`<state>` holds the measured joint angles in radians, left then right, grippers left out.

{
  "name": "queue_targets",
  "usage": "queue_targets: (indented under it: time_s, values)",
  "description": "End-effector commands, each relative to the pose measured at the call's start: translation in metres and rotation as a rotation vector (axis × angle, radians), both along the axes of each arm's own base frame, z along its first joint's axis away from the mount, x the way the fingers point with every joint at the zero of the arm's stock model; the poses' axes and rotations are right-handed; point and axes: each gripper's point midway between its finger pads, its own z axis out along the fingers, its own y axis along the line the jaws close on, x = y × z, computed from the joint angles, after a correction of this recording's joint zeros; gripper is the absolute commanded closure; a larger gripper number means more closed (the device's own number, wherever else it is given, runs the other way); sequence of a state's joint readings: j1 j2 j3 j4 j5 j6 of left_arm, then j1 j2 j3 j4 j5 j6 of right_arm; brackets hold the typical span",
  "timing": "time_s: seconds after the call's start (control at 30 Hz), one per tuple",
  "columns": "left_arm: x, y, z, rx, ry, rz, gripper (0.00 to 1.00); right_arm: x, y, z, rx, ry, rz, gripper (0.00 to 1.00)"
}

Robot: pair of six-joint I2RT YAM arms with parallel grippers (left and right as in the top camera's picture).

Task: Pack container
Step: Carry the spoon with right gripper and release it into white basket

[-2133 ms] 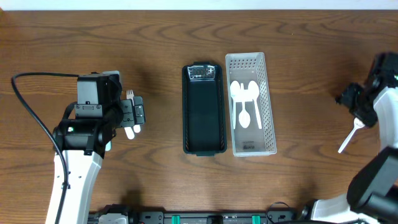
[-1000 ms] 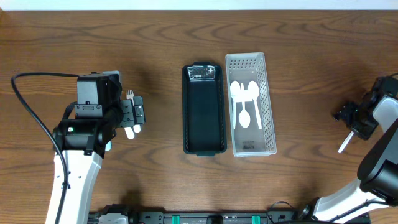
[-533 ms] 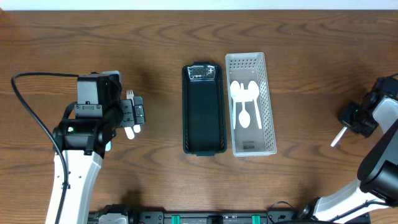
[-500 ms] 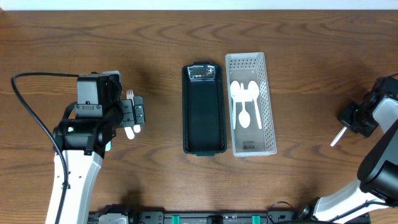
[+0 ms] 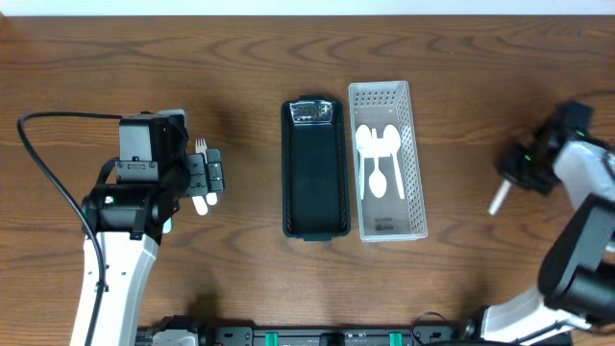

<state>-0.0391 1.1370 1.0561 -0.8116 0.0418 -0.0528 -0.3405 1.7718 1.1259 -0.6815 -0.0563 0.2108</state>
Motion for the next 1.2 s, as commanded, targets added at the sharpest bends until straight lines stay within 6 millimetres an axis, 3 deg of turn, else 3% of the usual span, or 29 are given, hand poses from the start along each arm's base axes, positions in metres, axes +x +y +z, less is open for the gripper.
queue_targets:
  time_s: [0.0,0.07,0.13,0.27,0.4,0.6,0.7,0.77,0.8,0.87,0.9,1.03,1.1,1.17]
  values:
    - [0.003,0.003,0.009,0.003,-0.021,0.019,0.02,0.049,0.054,0.088,-0.037,-0.241,0.19,0.99]
    - [0.003,0.003,0.009,0.003,-0.021,0.019,0.02,0.062,0.092,0.121,-0.043,-0.317,0.287,0.99]
    - [0.003,0.003,0.009,0.003,-0.021,0.019,0.02,0.069,0.128,0.142,-0.038,-0.371,0.373,0.99]
    - [0.003,0.003,0.009,0.003,-0.021,0.019,0.02,0.071,0.189,0.152,0.001,-0.405,0.48,0.99]
    - [0.003,0.003,0.009,0.003,-0.021,0.019,0.02,0.065,0.228,0.121,0.018,-0.327,0.55,0.99]
    - [0.003,0.003,0.009,0.003,-0.021,0.019,0.02,0.051,0.264,0.052,0.03,-0.145,0.641,0.99]
    - [0.003,0.003,0.009,0.003,-0.021,0.019,0.02,0.044,0.274,0.032,0.031,-0.093,0.669,0.98]
    - [0.003,0.003,0.009,0.003,-0.021,0.019,0.02,0.043,0.277,0.03,0.031,-0.088,0.679,0.93]
    - [0.003,0.003,0.009,0.003,-0.021,0.019,0.02,0.044,0.278,0.03,0.031,-0.091,0.681,0.89]
    - [0.003,0.003,0.009,0.003,-0.021,0.019,0.02,0.047,0.279,0.035,0.03,-0.11,0.681,0.73]
    - [0.003,0.003,0.009,0.003,-0.021,0.019,0.02,0.048,0.279,0.038,0.026,-0.117,0.682,0.72]
    - [0.003,0.003,0.009,0.004,-0.021,0.019,0.02,0.064,0.264,0.068,-0.052,-0.193,0.64,0.72]
    - [0.003,0.003,0.009,0.004,-0.021,0.019,0.02,0.075,0.247,0.093,-0.109,-0.247,0.593,0.75]
    - [0.003,0.003,0.009,0.004,-0.021,0.019,0.02,0.083,0.219,0.116,-0.166,-0.29,0.494,0.85]
